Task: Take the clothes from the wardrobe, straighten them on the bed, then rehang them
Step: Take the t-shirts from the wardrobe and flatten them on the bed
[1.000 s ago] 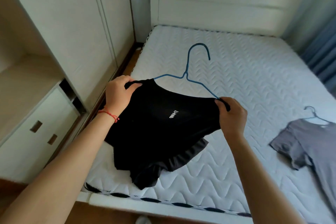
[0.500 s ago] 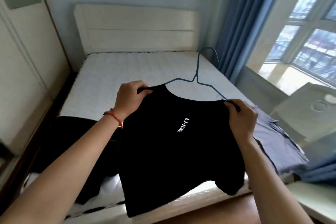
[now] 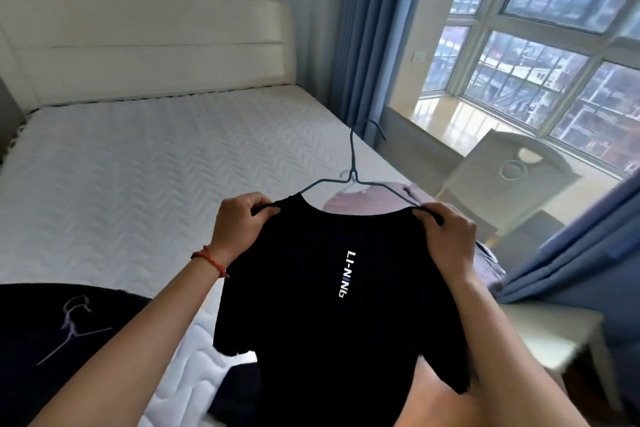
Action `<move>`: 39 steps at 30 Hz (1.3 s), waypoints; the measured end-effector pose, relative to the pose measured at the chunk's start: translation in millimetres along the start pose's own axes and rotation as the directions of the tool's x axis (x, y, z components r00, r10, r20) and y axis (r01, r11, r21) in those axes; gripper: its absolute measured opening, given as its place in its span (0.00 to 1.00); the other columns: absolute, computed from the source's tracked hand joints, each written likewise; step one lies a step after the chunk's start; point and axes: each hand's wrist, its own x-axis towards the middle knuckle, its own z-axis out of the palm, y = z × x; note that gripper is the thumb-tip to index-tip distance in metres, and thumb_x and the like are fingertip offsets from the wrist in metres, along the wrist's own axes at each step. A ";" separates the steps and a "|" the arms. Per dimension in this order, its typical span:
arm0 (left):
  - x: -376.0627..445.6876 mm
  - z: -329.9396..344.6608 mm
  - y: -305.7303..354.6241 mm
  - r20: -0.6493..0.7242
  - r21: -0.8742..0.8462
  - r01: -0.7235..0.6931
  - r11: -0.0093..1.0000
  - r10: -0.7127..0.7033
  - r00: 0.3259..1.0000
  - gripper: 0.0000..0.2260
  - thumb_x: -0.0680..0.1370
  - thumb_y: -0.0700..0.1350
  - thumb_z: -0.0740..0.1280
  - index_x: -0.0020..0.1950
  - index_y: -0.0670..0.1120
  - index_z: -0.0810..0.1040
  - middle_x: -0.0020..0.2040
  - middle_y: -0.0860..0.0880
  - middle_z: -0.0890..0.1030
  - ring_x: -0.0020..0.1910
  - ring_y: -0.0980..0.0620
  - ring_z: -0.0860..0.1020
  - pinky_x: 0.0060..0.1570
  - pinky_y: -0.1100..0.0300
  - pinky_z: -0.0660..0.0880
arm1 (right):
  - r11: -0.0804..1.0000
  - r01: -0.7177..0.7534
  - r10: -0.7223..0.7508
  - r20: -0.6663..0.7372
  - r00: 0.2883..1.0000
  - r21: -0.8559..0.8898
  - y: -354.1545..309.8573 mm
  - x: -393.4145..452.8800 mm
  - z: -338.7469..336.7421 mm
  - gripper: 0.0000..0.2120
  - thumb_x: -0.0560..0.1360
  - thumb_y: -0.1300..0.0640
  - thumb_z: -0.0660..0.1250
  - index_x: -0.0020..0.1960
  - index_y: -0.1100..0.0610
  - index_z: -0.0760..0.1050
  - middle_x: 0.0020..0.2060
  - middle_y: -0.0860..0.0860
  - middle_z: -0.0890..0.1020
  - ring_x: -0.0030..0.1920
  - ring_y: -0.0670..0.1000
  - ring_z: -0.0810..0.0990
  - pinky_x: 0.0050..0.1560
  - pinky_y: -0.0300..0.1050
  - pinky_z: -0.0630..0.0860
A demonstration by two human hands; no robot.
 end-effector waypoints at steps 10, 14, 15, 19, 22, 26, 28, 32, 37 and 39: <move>86.7 75.1 -50.3 0.085 -0.007 0.187 0.982 -0.186 0.979 0.06 0.70 0.43 0.73 0.40 0.40 0.83 0.32 0.51 0.81 0.34 0.58 0.79 0.36 0.75 0.68 | 0.991 -0.055 0.071 0.133 0.989 -0.120 35.1 100.8 71.0 0.06 0.72 0.56 0.68 0.47 0.55 0.83 0.47 0.53 0.85 0.50 0.55 0.80 0.53 0.46 0.71; 109.7 87.4 -69.4 0.050 0.030 0.253 0.967 -0.254 0.966 0.06 0.70 0.42 0.73 0.40 0.39 0.83 0.33 0.50 0.81 0.31 0.60 0.76 0.36 0.75 0.67 | 0.993 -0.060 0.080 0.202 0.976 -0.102 48.2 137.1 108.2 0.06 0.71 0.54 0.69 0.45 0.54 0.83 0.44 0.52 0.85 0.48 0.54 0.81 0.51 0.47 0.74; 114.0 91.2 -73.6 0.032 0.040 0.266 0.963 -0.267 0.963 0.06 0.70 0.42 0.73 0.40 0.39 0.83 0.34 0.48 0.81 0.32 0.59 0.76 0.36 0.75 0.67 | 0.994 -0.061 0.081 0.226 0.971 -0.092 51.7 146.6 118.2 0.05 0.71 0.54 0.69 0.45 0.54 0.83 0.43 0.51 0.85 0.48 0.54 0.81 0.51 0.48 0.74; 136.4 110.0 -89.0 -0.044 0.061 0.344 0.937 -0.342 0.939 0.05 0.70 0.41 0.73 0.41 0.39 0.83 0.35 0.50 0.80 0.32 0.65 0.77 0.38 0.79 0.68 | 0.997 -0.034 0.057 0.330 0.942 -0.075 63.1 191.1 159.5 0.06 0.71 0.54 0.69 0.46 0.54 0.82 0.43 0.51 0.85 0.47 0.53 0.81 0.52 0.47 0.74; 158.3 129.4 -101.4 -0.086 0.118 0.391 0.913 -0.383 0.920 0.06 0.70 0.42 0.73 0.41 0.40 0.82 0.38 0.46 0.83 0.36 0.53 0.78 0.41 0.67 0.71 | 0.998 -0.006 0.028 0.409 0.912 -0.055 77.3 230.0 197.8 0.08 0.72 0.53 0.68 0.48 0.55 0.82 0.45 0.51 0.85 0.49 0.52 0.80 0.49 0.43 0.72; 190.3 161.8 -120.7 -0.165 0.213 0.467 0.858 -0.440 0.883 0.06 0.72 0.42 0.71 0.43 0.39 0.82 0.40 0.43 0.84 0.40 0.47 0.80 0.44 0.61 0.70 | 0.999 0.034 -0.014 0.542 0.840 -0.027 105.0 286.9 263.7 0.08 0.73 0.51 0.67 0.48 0.54 0.81 0.46 0.51 0.84 0.50 0.53 0.80 0.50 0.46 0.73; 209.3 180.1 -134.2 -0.185 0.265 0.485 0.833 -0.450 0.874 0.06 0.73 0.40 0.70 0.45 0.38 0.82 0.43 0.42 0.84 0.43 0.45 0.80 0.47 0.61 0.70 | 0.998 0.056 -0.038 0.580 0.814 -0.012 118.7 311.1 296.6 0.09 0.73 0.51 0.67 0.48 0.54 0.81 0.46 0.50 0.84 0.49 0.52 0.79 0.49 0.46 0.73; 247.6 216.3 -173.0 -0.192 0.304 0.543 0.783 -0.508 0.840 0.07 0.74 0.38 0.67 0.49 0.37 0.81 0.49 0.41 0.83 0.51 0.43 0.80 0.51 0.63 0.68 | 0.997 0.069 -0.067 0.613 0.787 0.020 144.1 345.6 362.3 0.09 0.74 0.52 0.66 0.48 0.56 0.81 0.47 0.52 0.84 0.49 0.53 0.79 0.51 0.47 0.74; 281.7 251.0 -238.7 -0.199 0.331 0.607 0.722 -0.575 0.793 0.07 0.74 0.39 0.67 0.49 0.39 0.82 0.49 0.41 0.84 0.51 0.43 0.80 0.52 0.60 0.71 | 0.995 0.100 -0.069 0.640 0.765 -0.012 178.4 360.1 437.8 0.10 0.74 0.51 0.65 0.48 0.56 0.80 0.47 0.53 0.83 0.50 0.55 0.79 0.48 0.47 0.73; 291.6 261.5 -264.1 -0.221 0.343 0.623 0.702 -0.585 0.781 0.07 0.74 0.39 0.67 0.49 0.38 0.82 0.48 0.39 0.84 0.51 0.41 0.80 0.53 0.57 0.73 | 0.992 0.116 -0.061 0.643 0.763 -0.043 189.0 361.5 467.6 0.11 0.74 0.50 0.65 0.49 0.56 0.79 0.47 0.54 0.83 0.51 0.56 0.78 0.48 0.47 0.72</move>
